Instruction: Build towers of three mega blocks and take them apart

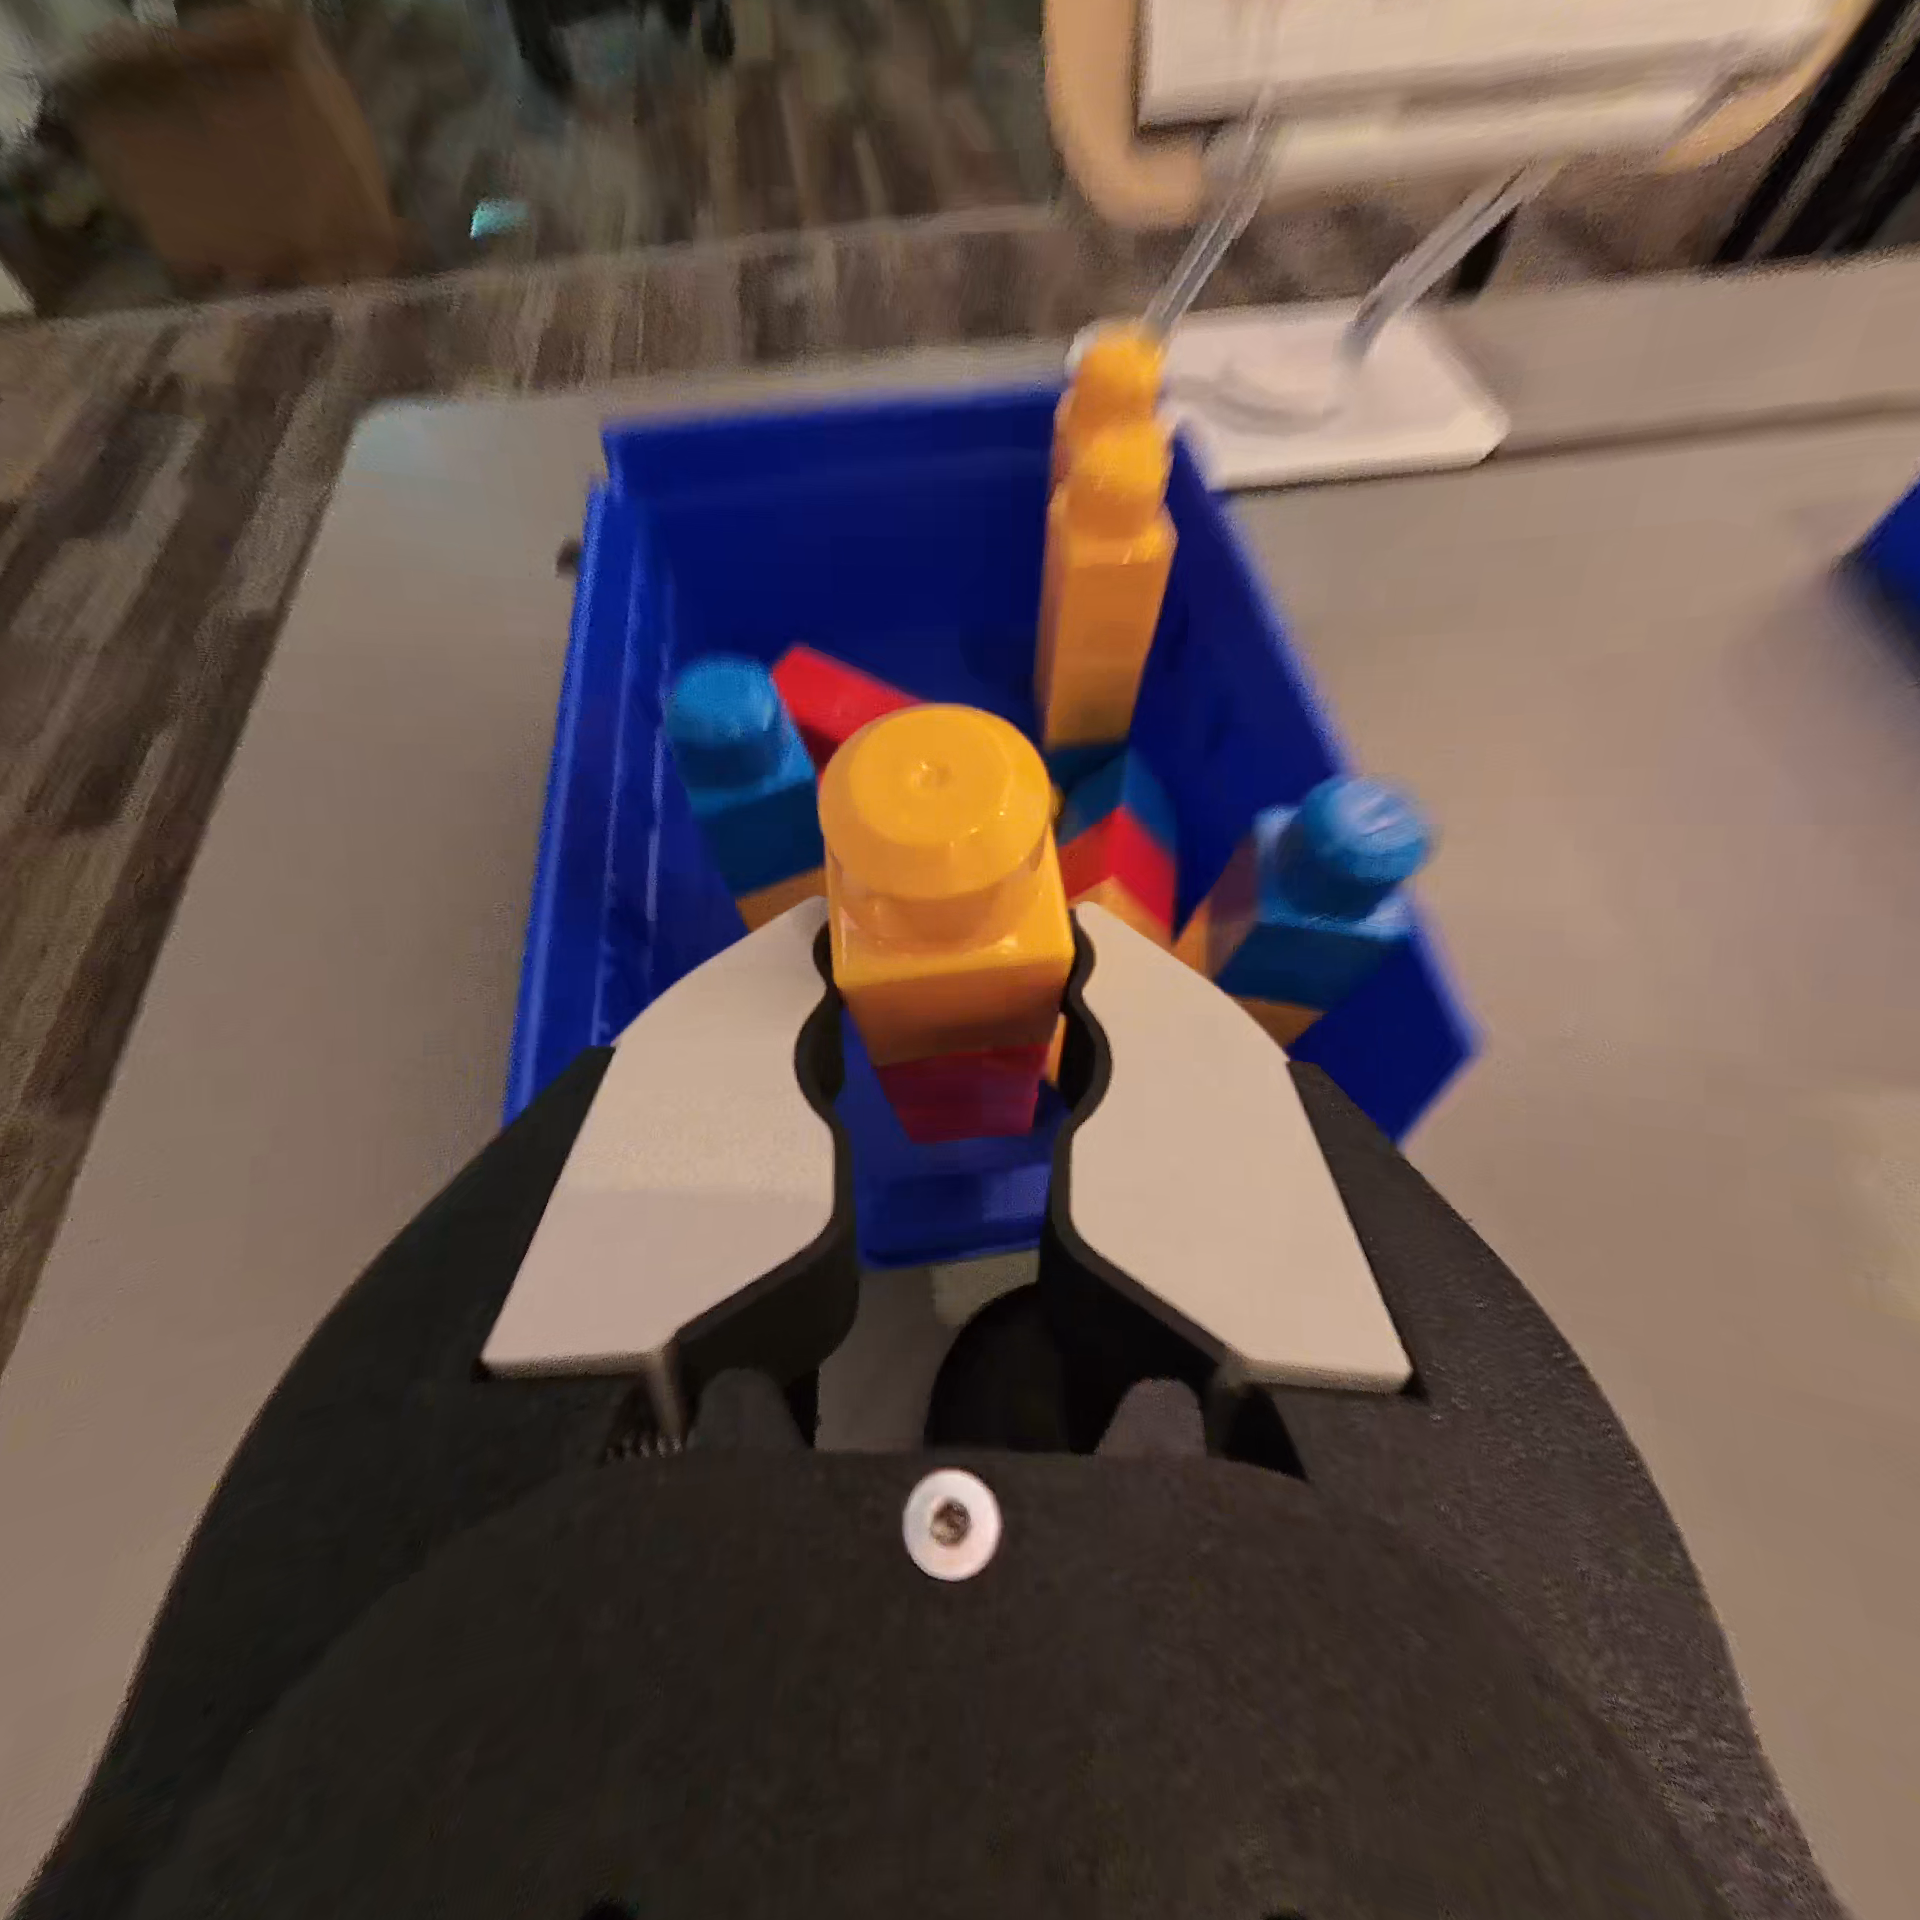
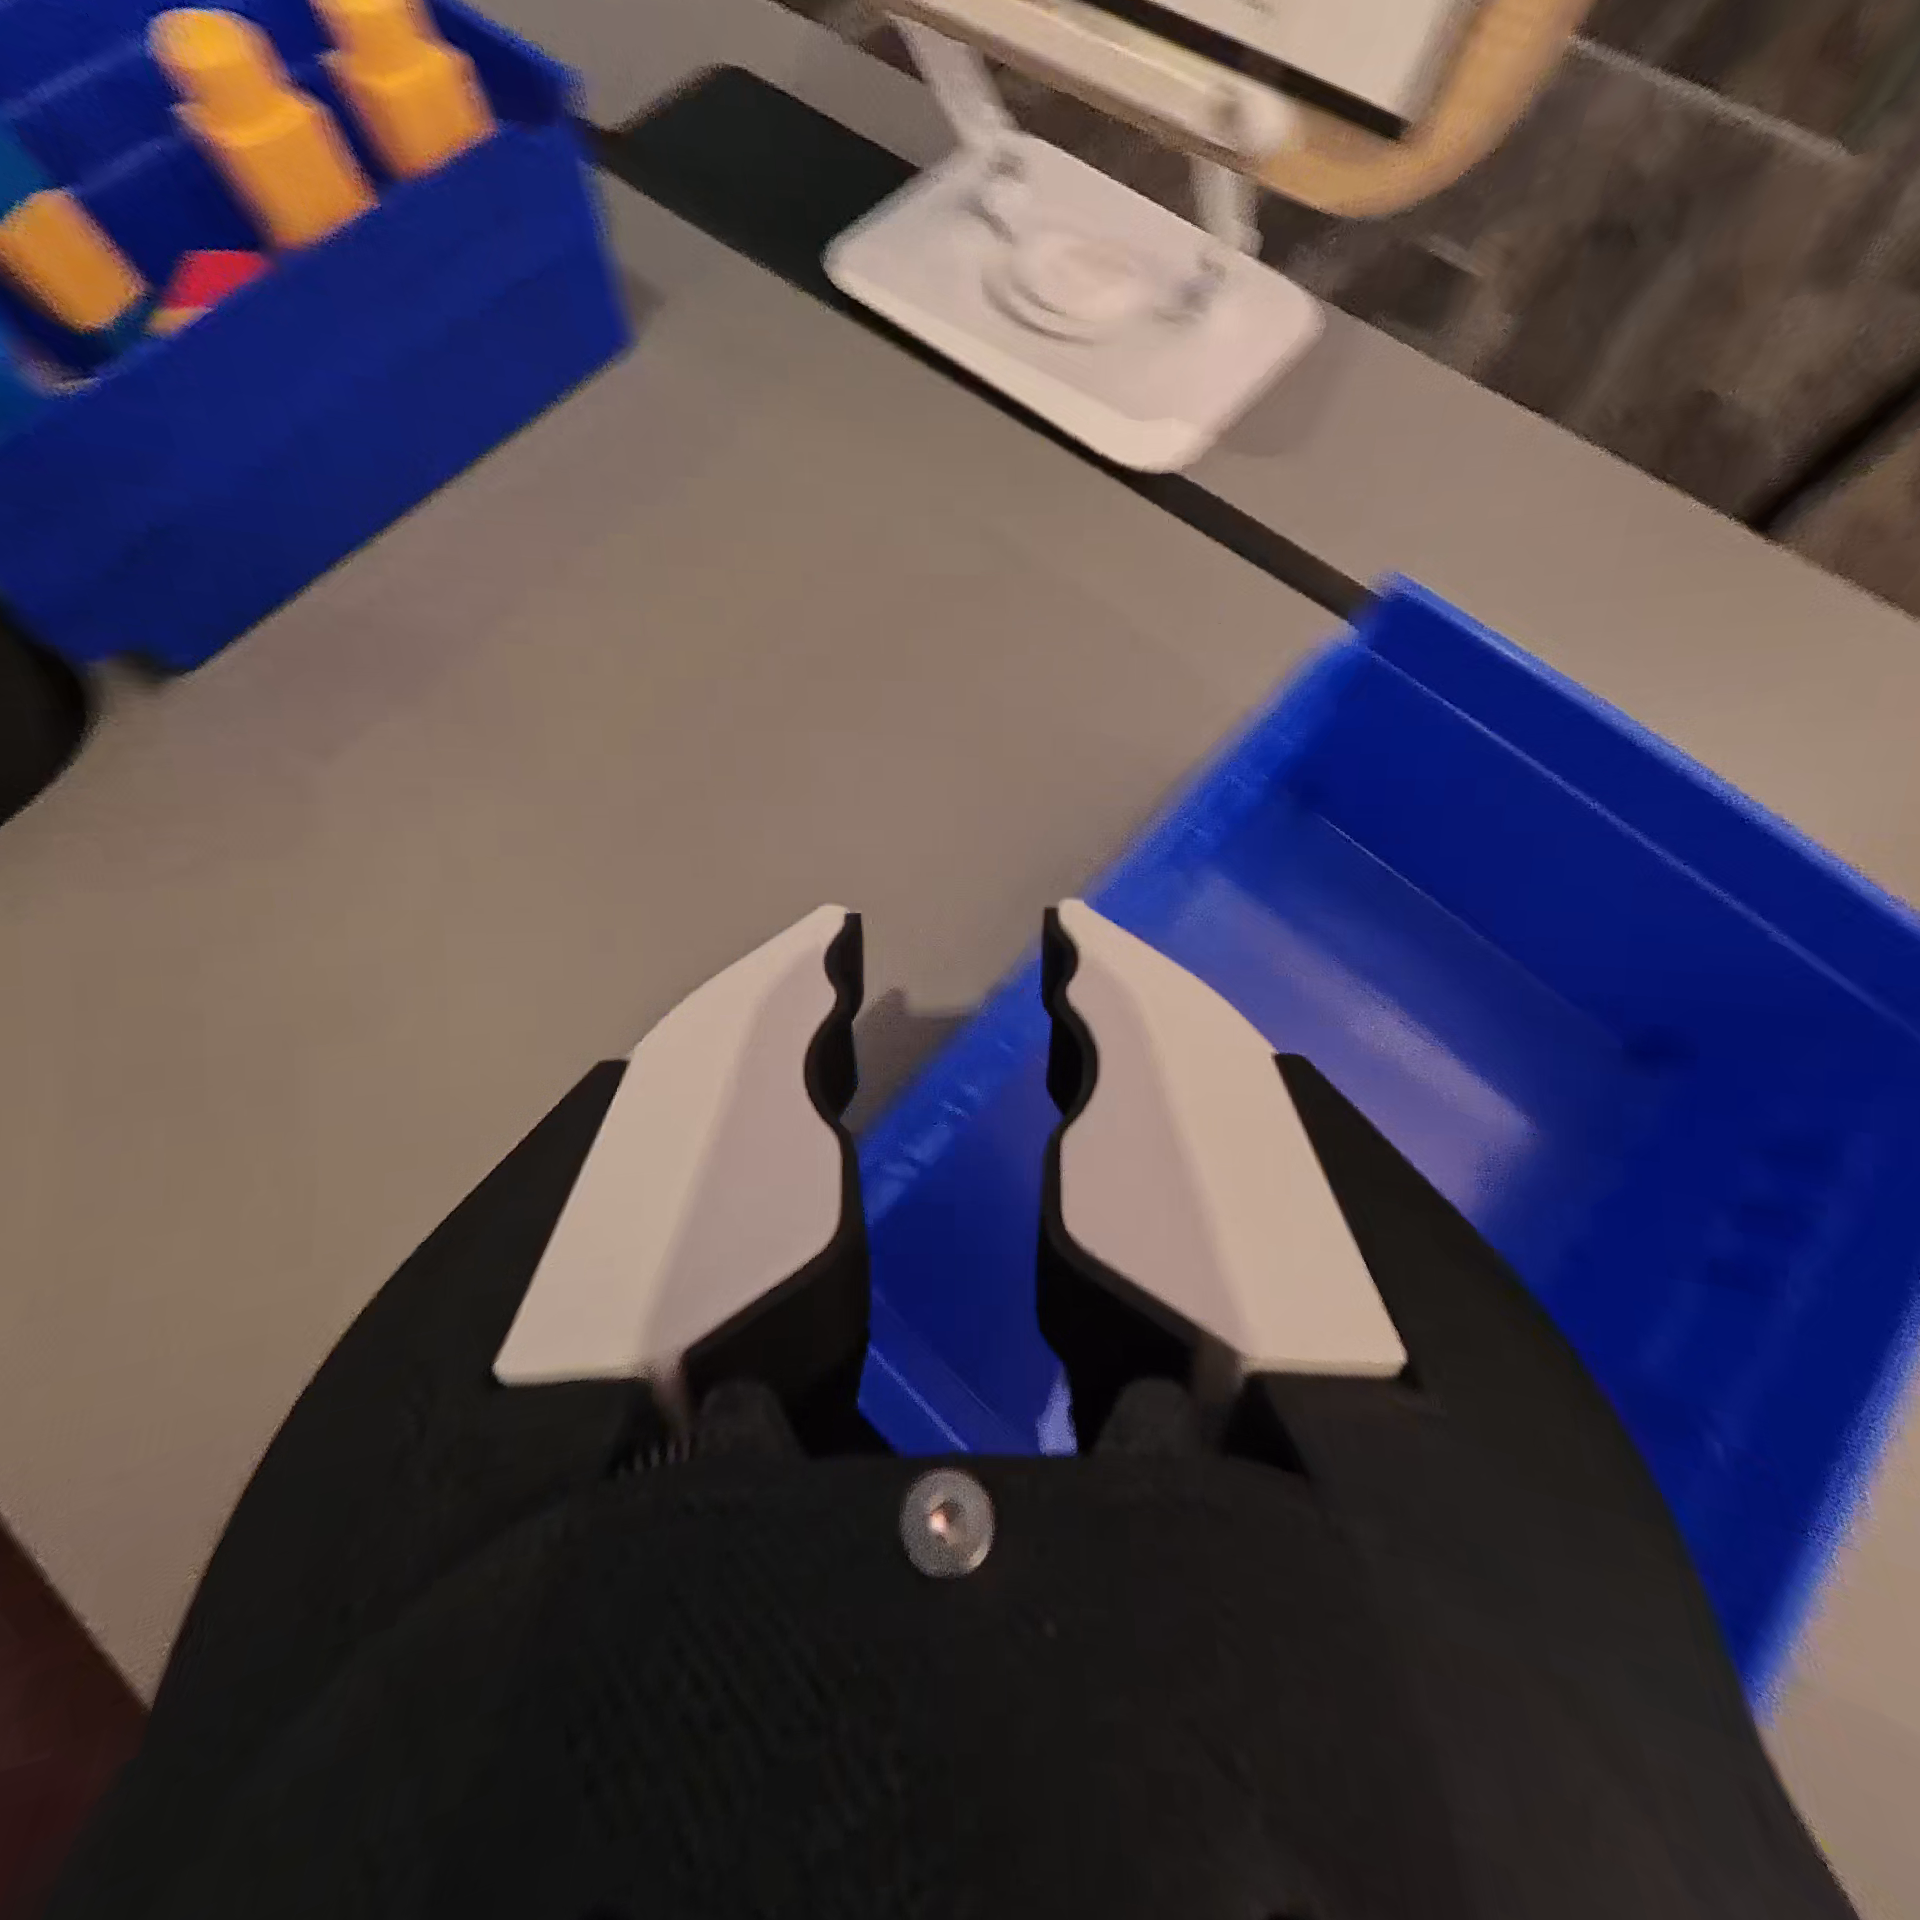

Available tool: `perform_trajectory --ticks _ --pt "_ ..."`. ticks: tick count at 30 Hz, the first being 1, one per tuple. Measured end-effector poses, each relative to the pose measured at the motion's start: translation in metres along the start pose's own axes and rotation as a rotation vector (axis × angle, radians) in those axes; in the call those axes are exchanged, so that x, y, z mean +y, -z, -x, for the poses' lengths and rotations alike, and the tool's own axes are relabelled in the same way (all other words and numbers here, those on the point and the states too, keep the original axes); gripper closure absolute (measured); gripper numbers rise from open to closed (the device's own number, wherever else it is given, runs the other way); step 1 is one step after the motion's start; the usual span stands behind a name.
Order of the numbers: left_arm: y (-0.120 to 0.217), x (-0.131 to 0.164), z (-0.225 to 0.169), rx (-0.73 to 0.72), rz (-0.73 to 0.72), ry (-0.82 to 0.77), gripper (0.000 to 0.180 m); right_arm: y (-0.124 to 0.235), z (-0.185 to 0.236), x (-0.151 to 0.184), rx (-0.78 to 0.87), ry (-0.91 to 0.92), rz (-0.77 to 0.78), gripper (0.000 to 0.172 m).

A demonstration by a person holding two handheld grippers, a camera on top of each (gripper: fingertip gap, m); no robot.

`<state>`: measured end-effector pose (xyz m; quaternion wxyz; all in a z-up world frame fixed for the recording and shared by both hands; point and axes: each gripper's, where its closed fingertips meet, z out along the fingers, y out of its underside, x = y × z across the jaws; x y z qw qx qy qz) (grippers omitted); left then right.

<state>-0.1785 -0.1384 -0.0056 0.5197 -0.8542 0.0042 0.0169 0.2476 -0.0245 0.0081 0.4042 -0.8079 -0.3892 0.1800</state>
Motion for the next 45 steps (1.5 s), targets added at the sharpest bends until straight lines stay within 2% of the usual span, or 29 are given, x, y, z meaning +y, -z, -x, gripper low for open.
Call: perform_trajectory --ticks 2,4,6,8,11,14,15,17,18,20,23,24,25,28,31,32,35,36,38,39,41,44,45 --pt "0.034 -0.039 -0.024 0.128 -0.091 -0.021 0.142 -0.013 0.056 -0.017 -0.169 0.125 -0.037 0.137" --pt "0.063 -0.079 -0.064 0.317 -0.17 -0.053 0.143 -0.021 0.121 -0.036 -0.408 0.234 -0.087 0.134" --pt "0.081 -0.11 -0.112 0.52 -0.227 -0.124 0.143 -0.022 0.173 -0.056 -0.626 0.278 -0.148 0.123" --pt "0.089 -0.131 -0.162 0.724 -0.245 -0.169 0.143 -0.021 0.2 -0.077 -0.74 0.289 -0.214 0.114" --pt "0.087 -0.152 -0.221 0.946 -0.248 -0.209 0.143 -0.007 0.206 -0.105 -0.838 0.231 -0.337 0.107" --pt "0.082 -0.169 -0.263 1.119 -0.277 -0.204 0.144 0.01 0.19 -0.113 -0.88 0.149 -0.379 0.104" --pt "0.08 -0.173 -0.276 1.179 -0.284 -0.193 0.143 0.015 0.183 -0.111 -0.872 0.154 -0.381 0.123" --pt "0.069 -0.181 -0.296 1.248 -0.306 -0.174 0.143 0.021 0.162 -0.105 -0.809 0.147 -0.39 0.133" --pt "0.055 -0.184 -0.302 1.227 -0.314 -0.156 0.125 0.025 0.15 -0.103 -0.78 0.112 -0.402 0.135" --pt "0.034 -0.175 -0.321 1.24 -0.285 -0.148 0.128 0.036 0.126 -0.101 -0.748 0.024 -0.429 0.135" --pt "0.025 -0.158 -0.359 1.375 -0.223 -0.104 0.132 0.041 0.1 -0.085 -0.686 0.016 -0.397 0.135" --pt "0.022 -0.157 -0.37 1.402 -0.226 -0.092 0.143 0.042 0.097 -0.079 -0.684 0.027 -0.383 0.135" --pt "0.021 -0.158 -0.378 1.435 -0.236 -0.082 0.144 0.045 0.092 -0.075 -0.687 0.015 -0.378 0.135" --pt "0.016 -0.165 -0.396 1.481 -0.227 -0.014 0.145 0.053 0.077 -0.063 -0.701 -0.061 -0.361 0.135" --pt "0.017 -0.214 -0.366 1.509 -0.402 0.253 0.145 0.037 0.056 -0.016 -0.556 -0.028 -0.183 0.135" --pt "0.013 -0.216 -0.363 1.494 -0.385 0.218 0.145 0.032 0.037 -0.002 -0.477 -0.054 -0.147 0.135" --pt "-0.022 -0.166 -0.387 1.326 -0.166 -0.168 0.144 0.016 -0.056 0.042 -0.136 -0.217 -0.016 0.135" --pt "-0.027 -0.149 -0.396 1.321 -0.111 -0.236 0.144 0.01 -0.079 0.057 -0.057 -0.246 0.034 0.135" --pt "-0.034 -0.131 -0.409 1.332 -0.025 -0.256 0.144 0.001 -0.104 0.074 0.039 -0.252 0.086 0.134" --pt "-0.038 -0.125 -0.413 1.335 -0.001 -0.259 0.144 0.001 -0.109 0.07 0.066 -0.245 0.05 0.13" --pt "-0.04 -0.115 -0.419 1.357 0.043 -0.286 0.144 0.014 -0.101 0.032 0.034 -0.23 -0.152 0.122" --pt "-0.04 -0.102 -0.43 1.414 0.131 -0.32 0.144 0.058 -0.052 -0.046 -0.27 -0.246 -0.572 0.11" --pt "-0.04 -0.099 -0.434 1.425 0.15 -0.331 0.144 0.071 -0.04 -0.064 -0.357 -0.258 -0.657 0.106"
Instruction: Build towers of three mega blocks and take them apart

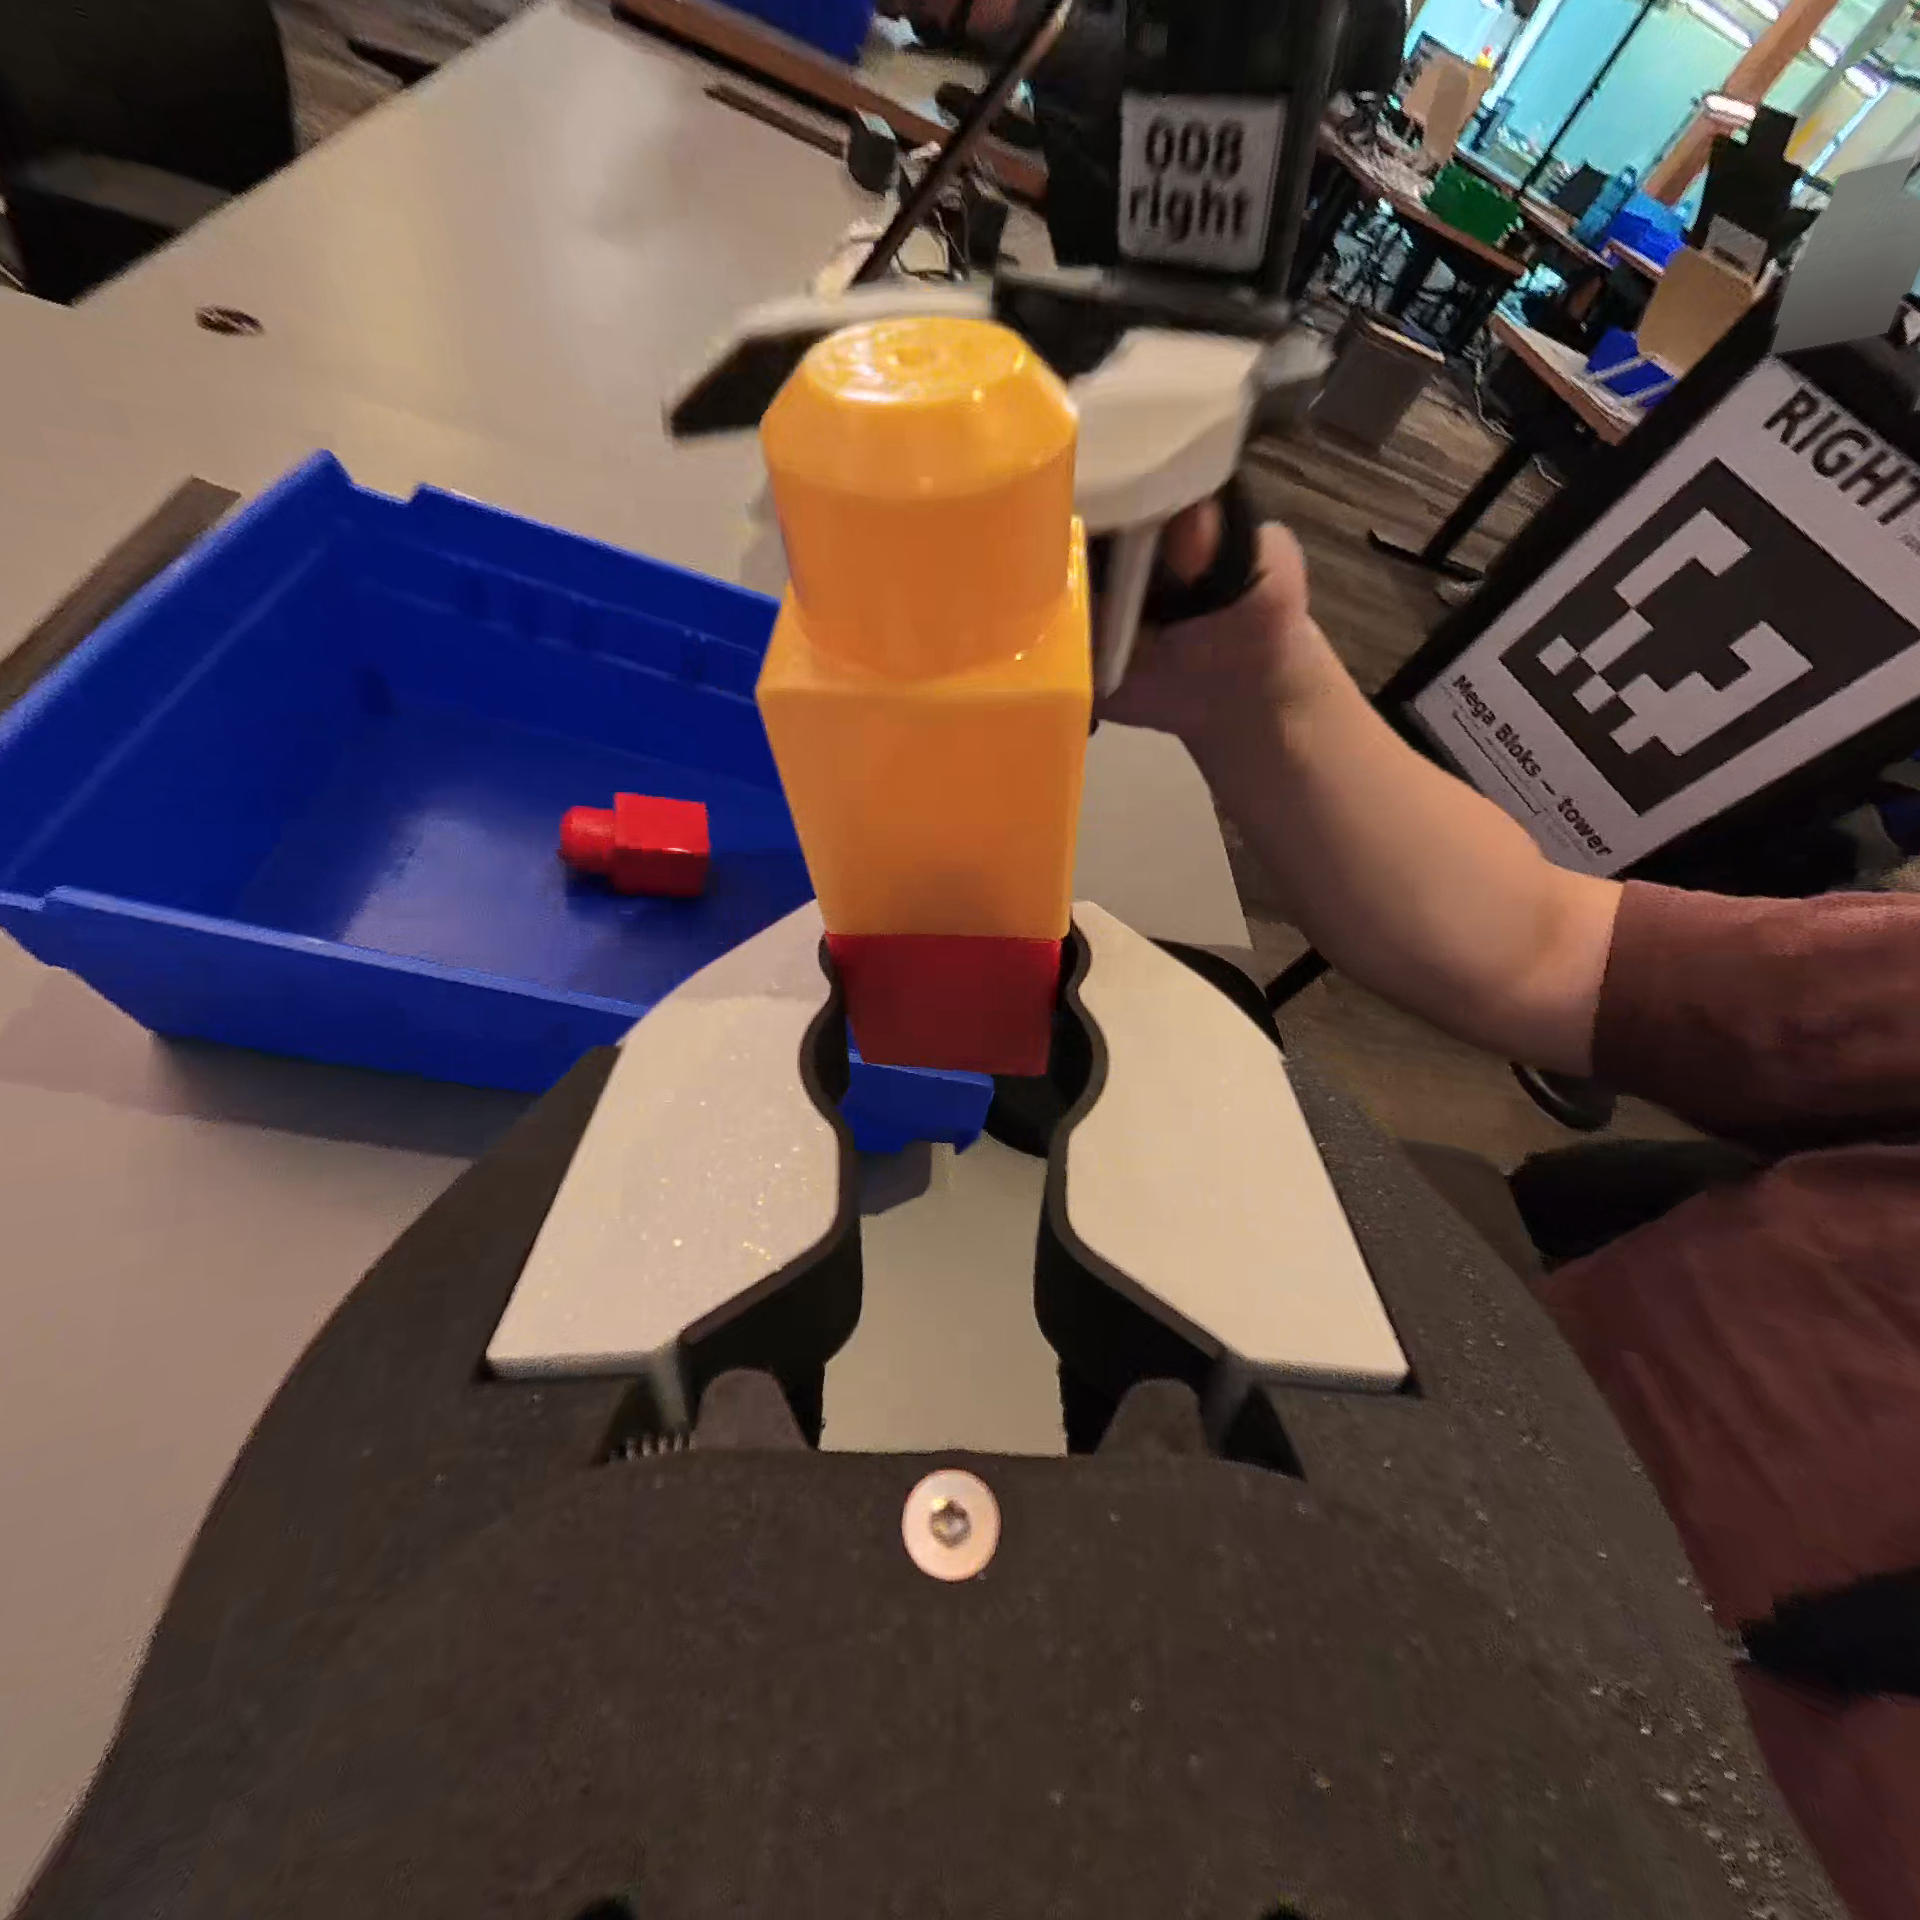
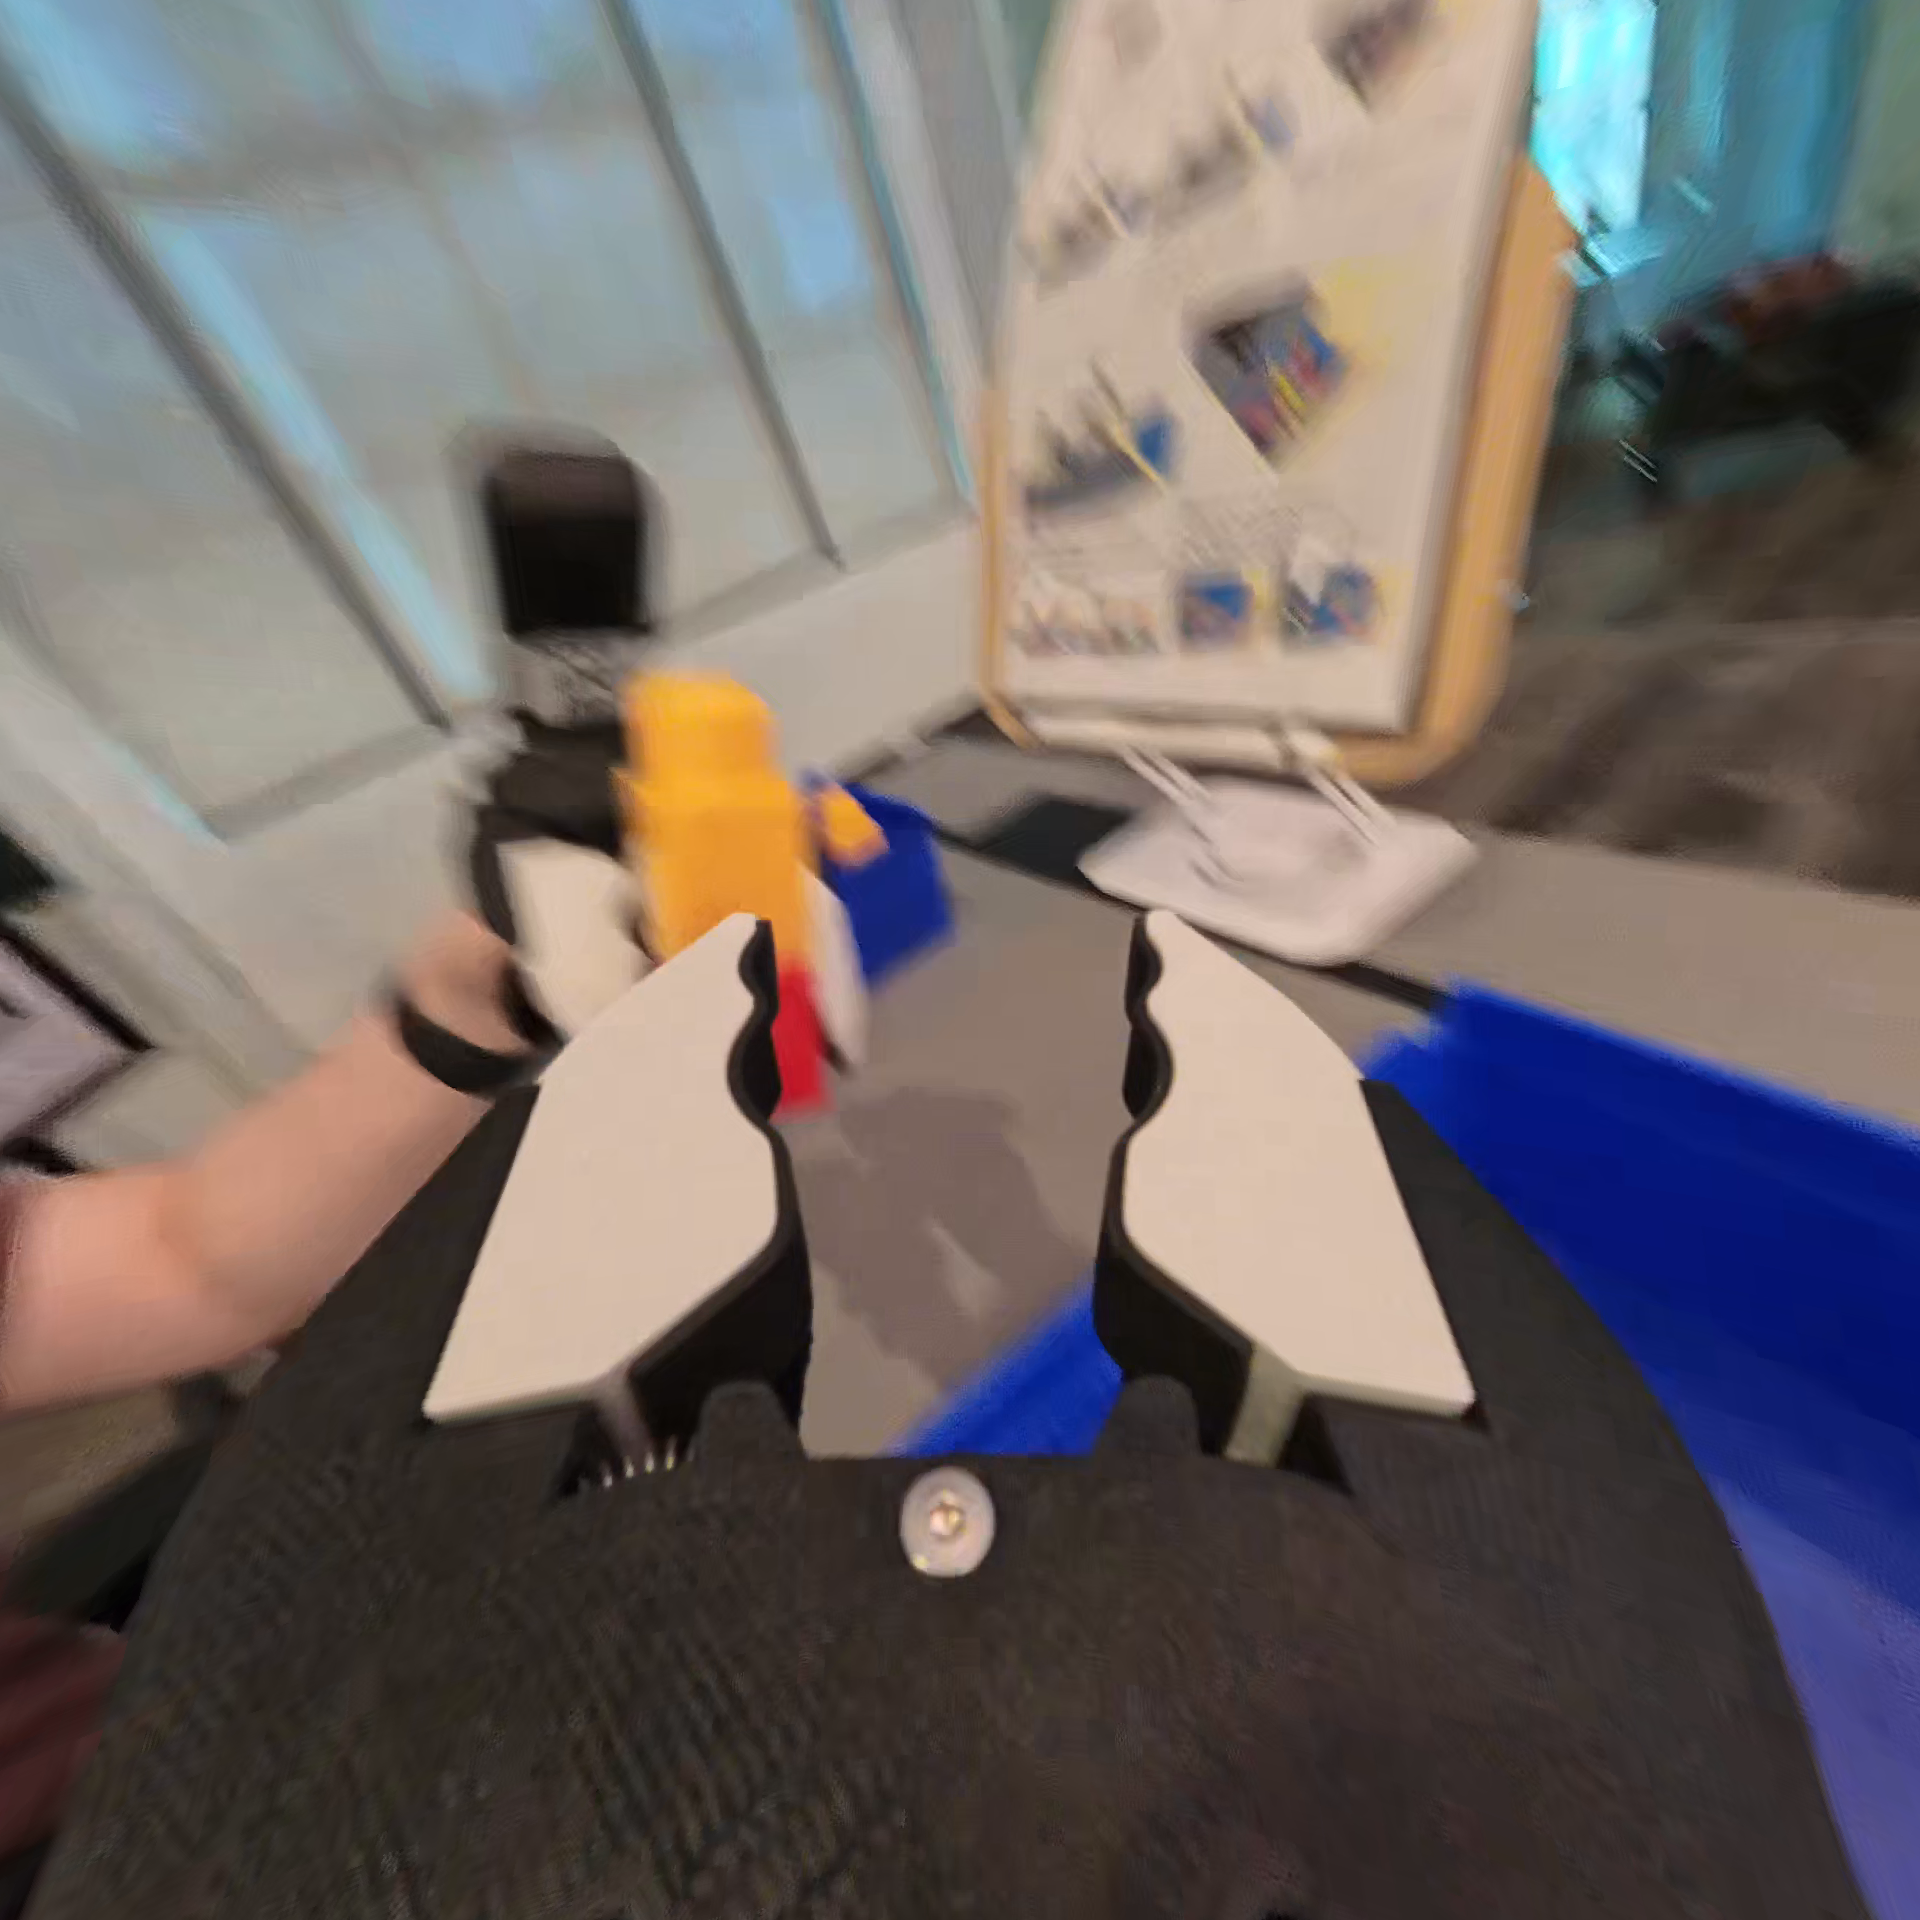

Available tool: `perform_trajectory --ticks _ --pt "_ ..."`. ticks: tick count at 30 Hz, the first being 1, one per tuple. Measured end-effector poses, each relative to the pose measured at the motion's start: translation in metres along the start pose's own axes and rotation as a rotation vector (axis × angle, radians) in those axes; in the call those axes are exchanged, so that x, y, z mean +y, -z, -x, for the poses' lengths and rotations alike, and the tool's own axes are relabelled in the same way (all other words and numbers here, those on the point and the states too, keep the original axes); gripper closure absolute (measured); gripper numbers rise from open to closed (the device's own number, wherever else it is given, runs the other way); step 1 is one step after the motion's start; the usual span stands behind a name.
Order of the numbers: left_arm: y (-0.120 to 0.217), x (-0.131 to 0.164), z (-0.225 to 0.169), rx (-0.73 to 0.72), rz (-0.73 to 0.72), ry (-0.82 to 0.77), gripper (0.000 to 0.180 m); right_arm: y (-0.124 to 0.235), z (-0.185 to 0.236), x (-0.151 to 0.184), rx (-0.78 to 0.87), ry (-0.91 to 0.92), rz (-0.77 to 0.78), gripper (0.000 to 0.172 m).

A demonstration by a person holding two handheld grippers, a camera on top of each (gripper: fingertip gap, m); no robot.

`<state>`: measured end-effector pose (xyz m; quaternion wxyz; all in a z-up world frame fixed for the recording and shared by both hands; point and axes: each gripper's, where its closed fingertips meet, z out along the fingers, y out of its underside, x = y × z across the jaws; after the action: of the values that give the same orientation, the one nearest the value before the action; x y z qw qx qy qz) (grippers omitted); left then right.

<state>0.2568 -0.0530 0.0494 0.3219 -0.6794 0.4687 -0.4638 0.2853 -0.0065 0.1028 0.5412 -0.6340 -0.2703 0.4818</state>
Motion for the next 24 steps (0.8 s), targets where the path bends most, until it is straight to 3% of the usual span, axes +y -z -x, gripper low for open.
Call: perform_trajectory --ticks 1,4,5,6,7,11,12,14,16,18,21,22,24 --pt "-0.005 0.001 -0.002 0.019 0.018 0.001 0.144 -0.005 0.01 -0.007 -0.053 -0.025 -0.007 0.106" --pt "-0.017 0.0 -0.009 0.064 0.043 0.013 0.144 -0.023 0.032 0.01 -0.197 -0.091 0.171 0.091" --pt "-0.021 0.0 -0.012 0.075 0.054 0.006 0.144 -0.025 0.039 0.017 -0.254 -0.102 0.228 0.1" --pt "-0.024 0.003 -0.01 0.066 0.077 0.003 0.144 -0.025 0.043 0.02 -0.294 -0.112 0.256 0.135" --pt "-0.025 0.002 -0.012 0.076 0.07 0.017 0.144 -0.025 0.043 0.017 -0.296 -0.133 0.243 0.135" --pt "-0.019 -0.008 -0.02 0.151 0.013 0.083 0.144 -0.026 0.046 0.004 -0.311 -0.176 0.133 0.136" --pt "-0.02 -0.001 -0.021 0.157 0.054 0.088 0.145 -0.025 0.044 -0.005 -0.304 -0.191 0.063 0.135" --pt "-0.032 0.041 -0.02 0.133 0.253 0.057 0.145 -0.005 0.03 -0.049 -0.316 -0.291 -0.18 0.135" --pt "-0.036 0.049 -0.019 0.144 0.223 0.077 0.145 0.011 -0.001 -0.059 -0.16 -0.245 -0.198 0.136" --pt "-0.023 0.03 -0.019 0.206 0.053 0.134 0.145 0.017 -0.048 -0.012 0.137 -0.075 0.094 0.136" --pt "-0.011 0.033 -0.005 0.172 0.029 0.156 0.145 0.028 -0.075 0.075 0.226 0.022 0.5 0.135" --pt "-0.009 0.035 -0.002 0.163 0.032 0.164 0.145 0.032 -0.081 0.091 0.264 0.076 0.557 0.134" --pt "-0.006 0.034 -0.002 0.201 0.028 0.232 0.145 0.033 -0.078 0.095 0.285 0.271 0.529 0.107"
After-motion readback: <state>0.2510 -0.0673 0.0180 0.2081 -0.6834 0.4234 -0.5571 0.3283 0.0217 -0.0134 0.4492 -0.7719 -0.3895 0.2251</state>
